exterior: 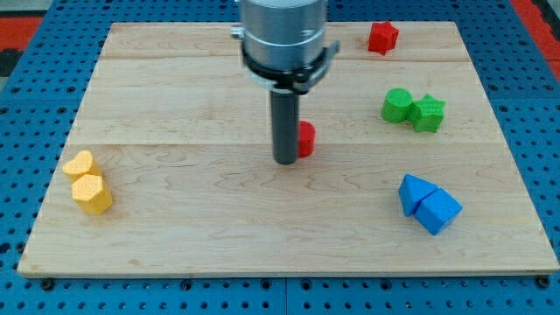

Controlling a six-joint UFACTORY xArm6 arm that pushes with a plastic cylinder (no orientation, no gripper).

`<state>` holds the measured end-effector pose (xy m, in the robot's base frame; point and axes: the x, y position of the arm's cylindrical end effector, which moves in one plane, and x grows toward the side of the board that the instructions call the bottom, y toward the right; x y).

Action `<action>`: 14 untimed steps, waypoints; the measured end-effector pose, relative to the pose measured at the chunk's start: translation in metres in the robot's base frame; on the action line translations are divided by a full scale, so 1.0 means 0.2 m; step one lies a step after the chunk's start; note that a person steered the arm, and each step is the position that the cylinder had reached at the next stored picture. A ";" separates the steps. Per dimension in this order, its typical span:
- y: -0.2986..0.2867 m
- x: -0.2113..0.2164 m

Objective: Slide red circle closer to the red star

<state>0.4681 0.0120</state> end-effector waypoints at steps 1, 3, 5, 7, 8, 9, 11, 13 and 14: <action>-0.03 0.00; 0.06 -0.57; -0.22 -0.27; 0.39 -0.37; 0.37 -0.59; 0.39 -0.28; 0.20 -0.39; -0.04 -0.32; 0.04 -0.53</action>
<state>0.3619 0.0210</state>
